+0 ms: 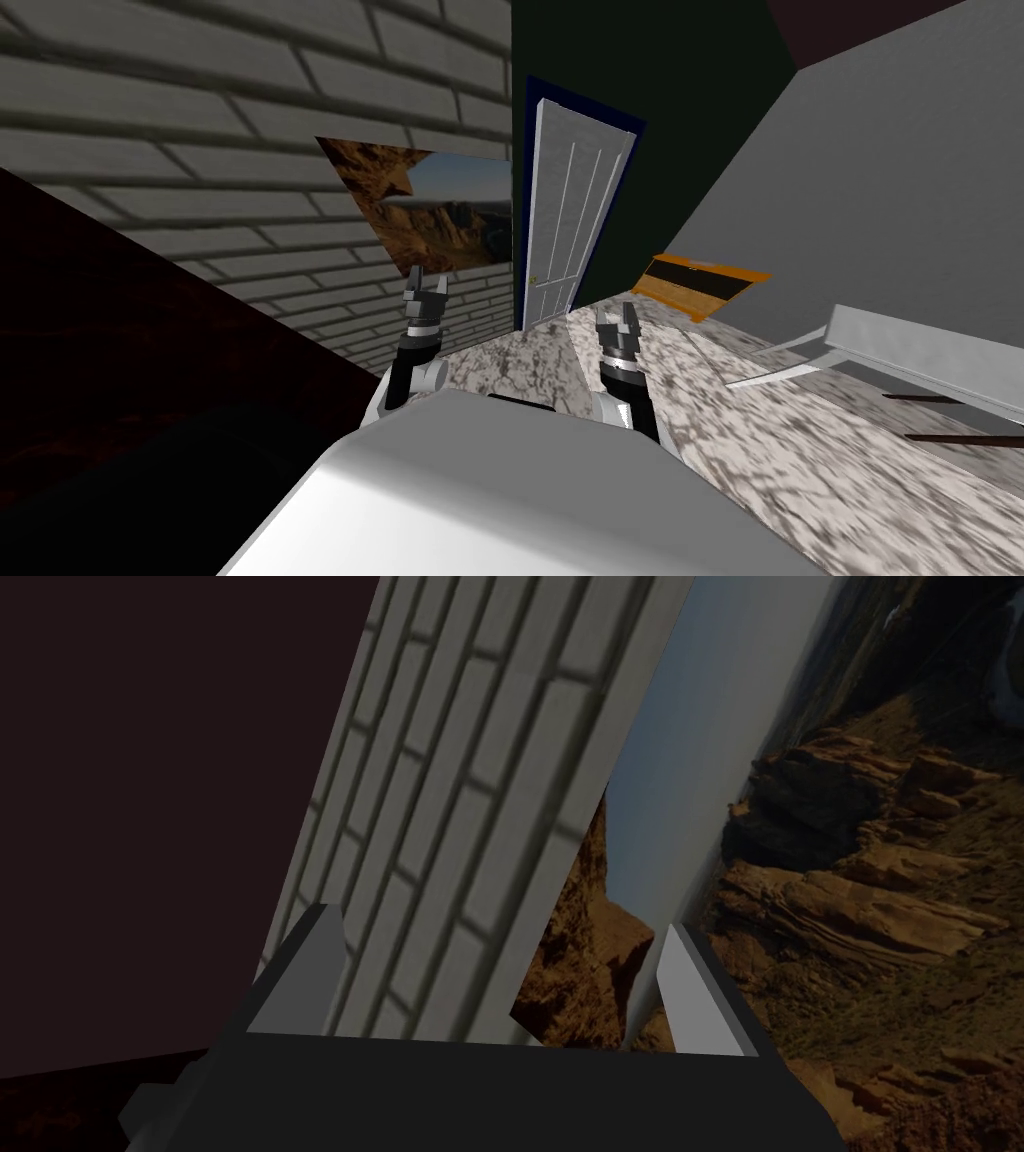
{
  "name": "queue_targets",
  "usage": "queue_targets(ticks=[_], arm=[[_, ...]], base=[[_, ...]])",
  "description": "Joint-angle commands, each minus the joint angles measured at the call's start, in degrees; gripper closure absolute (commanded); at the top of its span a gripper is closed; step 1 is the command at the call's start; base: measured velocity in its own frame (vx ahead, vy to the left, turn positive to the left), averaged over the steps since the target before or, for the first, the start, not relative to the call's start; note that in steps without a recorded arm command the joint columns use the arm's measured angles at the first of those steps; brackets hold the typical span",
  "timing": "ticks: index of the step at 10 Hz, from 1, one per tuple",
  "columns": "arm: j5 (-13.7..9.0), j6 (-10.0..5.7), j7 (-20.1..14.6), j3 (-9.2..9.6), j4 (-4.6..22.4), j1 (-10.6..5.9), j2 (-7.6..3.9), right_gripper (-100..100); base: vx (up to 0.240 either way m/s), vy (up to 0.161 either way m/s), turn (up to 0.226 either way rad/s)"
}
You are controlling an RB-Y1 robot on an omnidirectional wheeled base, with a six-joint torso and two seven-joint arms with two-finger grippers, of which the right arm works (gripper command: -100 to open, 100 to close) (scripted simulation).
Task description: Pull the door open
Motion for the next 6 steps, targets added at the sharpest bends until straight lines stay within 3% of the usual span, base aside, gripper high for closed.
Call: queue_targets(ticks=[1, 6], arm=[[-0.26, -0.51, -0.39, -0.05, 1.75, -0.25, -0.78, -100], [-1.01, -2.95, -1.36, -0.16, 9.73, -2.18, -3.04, -100]], base=[[0.093, -0.006, 0.091], [0.095, -0.01, 0.119]])
